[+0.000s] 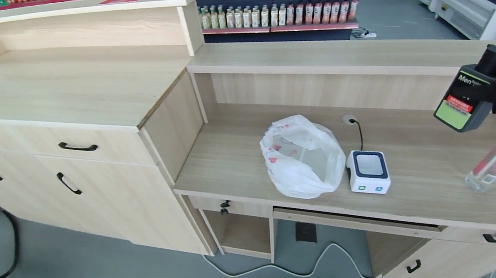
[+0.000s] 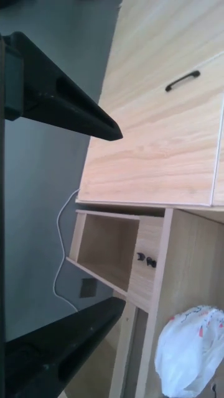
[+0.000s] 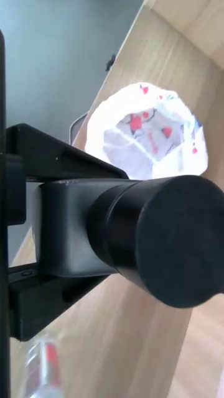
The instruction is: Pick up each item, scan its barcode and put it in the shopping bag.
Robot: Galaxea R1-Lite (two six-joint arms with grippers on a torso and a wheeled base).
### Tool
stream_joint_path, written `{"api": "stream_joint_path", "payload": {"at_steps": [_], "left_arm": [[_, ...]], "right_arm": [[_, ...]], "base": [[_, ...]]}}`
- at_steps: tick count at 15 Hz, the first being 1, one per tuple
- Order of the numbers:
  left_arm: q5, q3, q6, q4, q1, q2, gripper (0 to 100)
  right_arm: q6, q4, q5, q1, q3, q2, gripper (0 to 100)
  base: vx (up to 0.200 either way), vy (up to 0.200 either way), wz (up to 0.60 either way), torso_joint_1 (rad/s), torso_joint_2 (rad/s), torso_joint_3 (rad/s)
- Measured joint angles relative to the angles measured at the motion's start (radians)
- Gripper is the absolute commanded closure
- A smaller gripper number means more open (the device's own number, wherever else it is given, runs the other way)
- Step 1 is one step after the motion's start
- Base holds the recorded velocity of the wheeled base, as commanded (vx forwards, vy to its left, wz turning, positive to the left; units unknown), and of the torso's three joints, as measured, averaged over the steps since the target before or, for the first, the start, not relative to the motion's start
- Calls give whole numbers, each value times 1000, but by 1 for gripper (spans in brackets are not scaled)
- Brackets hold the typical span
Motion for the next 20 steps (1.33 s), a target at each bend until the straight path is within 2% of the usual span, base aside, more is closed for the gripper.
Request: {"api": "stream_joint_path", "payload": {"at_steps": [3,5,6,10,14,20], "left_arm": [[0,0,0,0,0,0,0],[0,0,0,0,0,0,0],[0,0,0,0,1,0,0],[0,0,0,0,0,0,0],[0,0,0,0,0,0,0],[0,0,0,0,0,0,0]], "right_arm": [[64,-9,40,25,-45,45,100],[114,-10,194,11,-62,83,100],[122,-15,225,-3,-67,106,100],[158,-63,270,-34,-92,237,100],[400,-115,317,-46,-213,385,100],[402,-122,473,-105,-201,507,100]], "base": [[0,0,0,0,0,0],[0,0,0,0,0,0],[0,0,0,0,0,0],[0,0,0,0,0,0],[0,0,0,0,0,0],[0,0,0,0,0,0]]}}
